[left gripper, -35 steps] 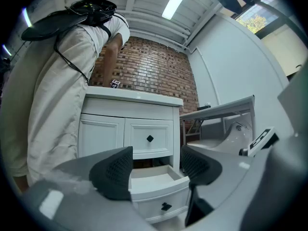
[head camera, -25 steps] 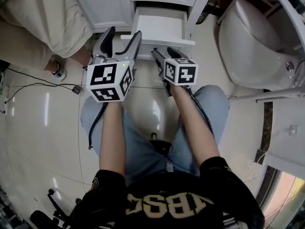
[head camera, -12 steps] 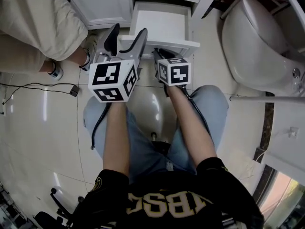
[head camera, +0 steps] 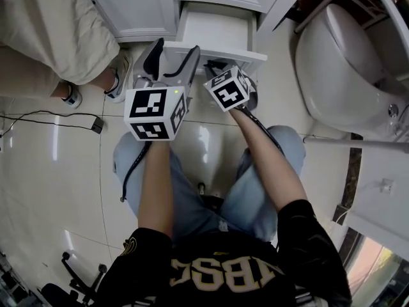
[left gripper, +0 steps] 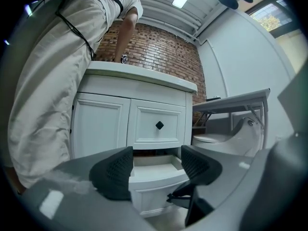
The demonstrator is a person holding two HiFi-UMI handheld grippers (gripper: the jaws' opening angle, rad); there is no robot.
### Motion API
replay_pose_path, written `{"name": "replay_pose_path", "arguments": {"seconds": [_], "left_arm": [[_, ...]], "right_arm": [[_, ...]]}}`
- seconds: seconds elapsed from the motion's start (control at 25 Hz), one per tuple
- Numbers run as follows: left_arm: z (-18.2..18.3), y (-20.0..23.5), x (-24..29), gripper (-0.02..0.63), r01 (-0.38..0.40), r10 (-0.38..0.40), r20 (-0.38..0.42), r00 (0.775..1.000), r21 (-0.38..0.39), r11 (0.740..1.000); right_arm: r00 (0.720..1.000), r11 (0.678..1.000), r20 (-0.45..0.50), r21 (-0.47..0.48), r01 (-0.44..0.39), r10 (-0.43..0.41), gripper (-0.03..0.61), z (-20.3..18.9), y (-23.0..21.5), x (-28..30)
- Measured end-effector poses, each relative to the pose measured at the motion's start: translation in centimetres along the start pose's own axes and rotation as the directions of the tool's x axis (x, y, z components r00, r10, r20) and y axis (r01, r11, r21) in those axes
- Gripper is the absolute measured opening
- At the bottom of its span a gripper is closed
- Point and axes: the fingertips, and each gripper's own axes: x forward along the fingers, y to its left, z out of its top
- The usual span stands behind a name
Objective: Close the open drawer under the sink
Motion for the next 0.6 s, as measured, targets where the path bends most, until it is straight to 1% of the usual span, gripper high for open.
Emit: {"name": "replay_pose_path", "arguments": {"seconds": [0.08, 0.2, 0.32, 0.44, 0.6], "left_arm": [[0.2, 0.3, -0.3, 0.316, -0.005, 0.005, 0.001, 1.0, 0.002, 1.0], [0.5, 0.7, -0.6, 0.316, -0.013, 0.013, 0.005, 1.0, 0.01, 1.0], [0.4, 1.3, -0.7, 0.316, -0.02, 0.02, -0.005, 1.0, 0.012, 1.0], [0.0, 1.7, -0.8, 0.316, -0.027, 0.028, -0.022, 0.999, 0.013, 1.0], [-0.4, 1.9, -0.8, 0.316, -0.031, 0.031, -0.036, 0.999, 0.016, 0.999]], "right_arm": [[1.0, 0.999, -0.005, -0.041, -0.005, 0.005, 0.054, 0.4, -0.6, 0.6], [1.0, 0.999, 0.004, -0.041, -0.007, 0.007, 0.054, 0.9, -1.7, 1.2], [0.998, 0.999, 0.043, 0.029, -0.043, 0.042, 0.055, 1.3, -2.7, 1.8], [0.992, 0.99, 0.092, 0.109, -0.093, 0.083, 0.06, 1.8, -3.8, 2.5], [0.986, 0.981, 0.139, 0.156, -0.114, 0.093, 0.063, 2.1, -5.5, 3.4]]}}
